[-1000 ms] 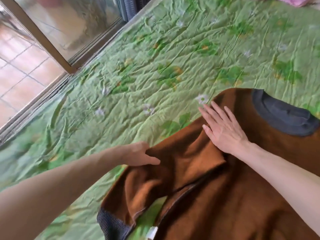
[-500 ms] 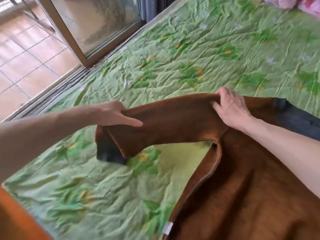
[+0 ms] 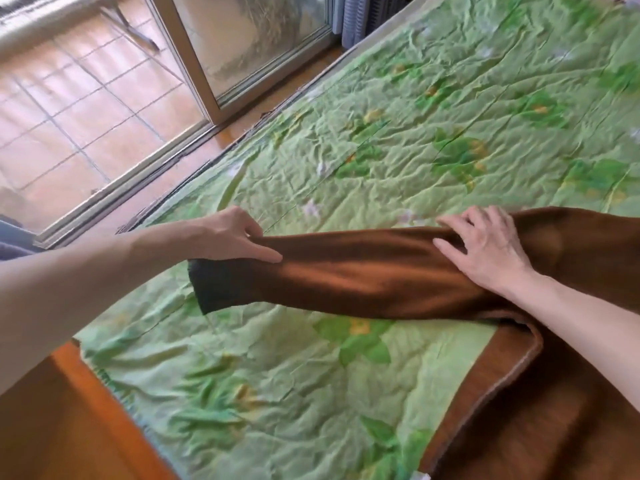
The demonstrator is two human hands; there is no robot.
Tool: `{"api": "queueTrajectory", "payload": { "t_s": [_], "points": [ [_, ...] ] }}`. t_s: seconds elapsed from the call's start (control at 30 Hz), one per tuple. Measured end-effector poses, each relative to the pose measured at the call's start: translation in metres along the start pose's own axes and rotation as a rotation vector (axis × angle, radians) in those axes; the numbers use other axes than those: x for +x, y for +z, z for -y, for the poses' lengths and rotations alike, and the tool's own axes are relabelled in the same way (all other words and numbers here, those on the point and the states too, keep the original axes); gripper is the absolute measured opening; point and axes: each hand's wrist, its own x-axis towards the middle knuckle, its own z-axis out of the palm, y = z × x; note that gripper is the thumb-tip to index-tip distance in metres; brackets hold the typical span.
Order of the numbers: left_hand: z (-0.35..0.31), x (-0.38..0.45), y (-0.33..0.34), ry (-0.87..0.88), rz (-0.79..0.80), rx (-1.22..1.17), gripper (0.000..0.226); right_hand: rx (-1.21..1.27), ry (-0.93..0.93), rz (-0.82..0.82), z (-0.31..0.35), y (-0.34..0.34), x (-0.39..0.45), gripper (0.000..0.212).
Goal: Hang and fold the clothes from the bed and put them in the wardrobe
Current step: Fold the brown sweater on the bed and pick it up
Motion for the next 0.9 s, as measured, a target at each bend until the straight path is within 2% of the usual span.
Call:
{"api": "queueTrajectory", "payload": {
  "t_s": [0.07,0.13,0.27,0.4,0.47,0.53,0.63,0.7,0.77,0.83,0.9],
  "points": [
    [0.016,-0.006,-0.004,-0.057,0.047,0.002,0.038,0.004,-0.061,0.008,0.004,0.001,0.005,0.03],
    [0.031,-0.01,-0.002,-0.064,0.067,-0.093,0.039,-0.003,-0.046,-0.05,0.008,-0.003,0.012,0.018],
    [0.05,-0.016,0.008,-0.041,0.014,-0.387,0.043,0.006,0.097,-0.116,0.023,-0.008,0.014,0.026],
    [0.067,-0.022,0.015,-0.11,0.046,-0.487,0.046,0.11,0.284,-0.111,0.04,-0.01,0.005,0.045],
    [0.074,-0.021,0.021,-0.133,-0.039,-0.53,0.031,0.226,0.329,-0.123,0.052,-0.007,-0.005,0.046],
    [0.075,-0.02,0.031,-0.154,-0.192,-0.622,0.011,0.307,0.335,-0.083,0.063,0.0,-0.019,0.058],
    [0.067,-0.019,0.048,-0.175,-0.41,-0.716,0.009,0.228,0.304,0.141,0.072,0.019,-0.039,0.069],
    [0.061,-0.019,0.057,-0.173,-0.516,-0.656,0.01,0.153,0.298,0.222,0.074,0.027,-0.043,0.076],
    [0.057,-0.02,0.062,-0.142,-0.575,-0.396,0.013,0.12,0.299,0.191,0.076,0.034,-0.044,0.081],
    [0.054,-0.021,0.066,-0.107,-0.578,-0.195,0.019,0.119,0.294,0.17,0.078,0.034,-0.043,0.083],
    [0.053,-0.02,0.067,-0.112,-0.565,-0.188,0.021,0.116,0.294,0.173,0.078,0.034,-0.043,0.084]
  ]
}}
